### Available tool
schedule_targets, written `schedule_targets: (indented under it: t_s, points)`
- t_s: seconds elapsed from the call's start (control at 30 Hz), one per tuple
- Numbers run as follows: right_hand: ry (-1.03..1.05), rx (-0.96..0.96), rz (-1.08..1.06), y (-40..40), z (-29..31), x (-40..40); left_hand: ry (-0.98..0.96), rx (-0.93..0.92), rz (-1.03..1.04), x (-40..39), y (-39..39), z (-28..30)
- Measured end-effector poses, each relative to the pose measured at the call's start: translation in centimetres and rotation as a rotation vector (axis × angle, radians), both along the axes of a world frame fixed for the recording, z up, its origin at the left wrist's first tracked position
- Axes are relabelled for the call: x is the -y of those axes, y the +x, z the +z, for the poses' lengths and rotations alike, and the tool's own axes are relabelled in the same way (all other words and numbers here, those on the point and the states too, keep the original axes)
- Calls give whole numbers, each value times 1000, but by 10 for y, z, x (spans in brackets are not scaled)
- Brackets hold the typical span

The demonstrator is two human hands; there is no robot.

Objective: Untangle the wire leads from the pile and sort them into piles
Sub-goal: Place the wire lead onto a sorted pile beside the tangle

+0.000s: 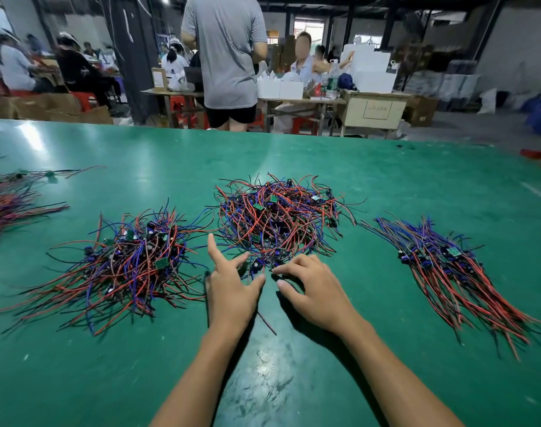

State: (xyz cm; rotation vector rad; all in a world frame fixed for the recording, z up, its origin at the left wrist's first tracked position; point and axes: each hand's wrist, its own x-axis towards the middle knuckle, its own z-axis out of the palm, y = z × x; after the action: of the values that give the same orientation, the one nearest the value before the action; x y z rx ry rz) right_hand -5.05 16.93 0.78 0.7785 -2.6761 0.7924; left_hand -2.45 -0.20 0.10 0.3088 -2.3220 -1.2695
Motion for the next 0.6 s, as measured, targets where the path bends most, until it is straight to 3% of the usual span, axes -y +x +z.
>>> schedule_targets:
  t_s: [0.33,0.47,0.6]
  points:
    - [-8,96,-68,-8,-8,0,206,-71,23,-5,5,10]
    - [-37,173,-99,-12,-11,0,661,-43,-174,-6,5,16]
    - [-122,208,-148,-12,-11,-1,799,-47,-253,-7,7,23]
